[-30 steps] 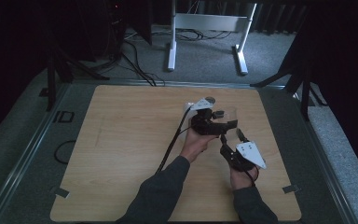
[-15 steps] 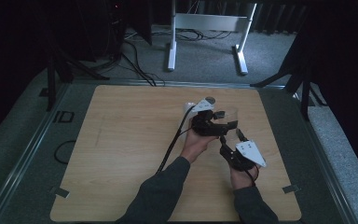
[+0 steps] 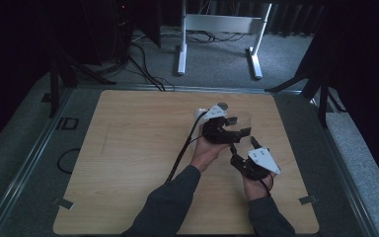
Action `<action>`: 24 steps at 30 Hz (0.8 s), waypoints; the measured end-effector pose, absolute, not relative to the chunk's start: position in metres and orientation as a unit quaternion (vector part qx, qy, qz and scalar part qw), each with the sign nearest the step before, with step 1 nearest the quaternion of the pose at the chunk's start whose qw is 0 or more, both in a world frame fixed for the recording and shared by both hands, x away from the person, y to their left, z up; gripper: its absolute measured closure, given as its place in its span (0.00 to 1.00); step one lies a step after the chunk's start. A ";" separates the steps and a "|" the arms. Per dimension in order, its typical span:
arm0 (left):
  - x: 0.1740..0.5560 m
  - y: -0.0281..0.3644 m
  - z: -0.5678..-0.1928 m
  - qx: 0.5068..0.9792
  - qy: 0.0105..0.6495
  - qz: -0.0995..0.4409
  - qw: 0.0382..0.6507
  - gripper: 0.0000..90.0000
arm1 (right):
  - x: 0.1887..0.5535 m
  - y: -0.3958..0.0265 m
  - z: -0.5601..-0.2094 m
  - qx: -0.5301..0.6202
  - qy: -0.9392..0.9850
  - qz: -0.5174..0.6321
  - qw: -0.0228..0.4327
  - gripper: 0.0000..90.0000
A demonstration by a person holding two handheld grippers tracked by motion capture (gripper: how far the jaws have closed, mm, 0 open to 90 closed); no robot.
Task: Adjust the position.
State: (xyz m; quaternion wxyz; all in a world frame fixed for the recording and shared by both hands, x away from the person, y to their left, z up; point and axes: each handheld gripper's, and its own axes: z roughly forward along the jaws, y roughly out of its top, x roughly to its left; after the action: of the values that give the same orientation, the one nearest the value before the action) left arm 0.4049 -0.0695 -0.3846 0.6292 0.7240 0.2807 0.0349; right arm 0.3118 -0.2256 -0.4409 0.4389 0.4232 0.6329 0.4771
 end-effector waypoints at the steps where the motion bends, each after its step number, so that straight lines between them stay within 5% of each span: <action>1: 0.405 -0.070 -0.385 0.724 0.281 0.035 0.629 0.31 | 0.312 -0.226 -0.441 0.423 0.633 0.477 0.439 0.33; 24: 0.395 -0.080 -0.386 0.761 0.253 0.105 0.588 0.32 | 0.319 -0.233 -0.435 0.434 0.658 0.469 0.399 0.34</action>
State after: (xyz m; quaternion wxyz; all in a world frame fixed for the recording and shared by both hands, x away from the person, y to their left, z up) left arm 0.3951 -0.0803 -0.3861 0.5882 0.7609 0.2531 0.1049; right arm 0.3192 -0.2330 -0.4348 0.3989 0.4336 0.6578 0.4692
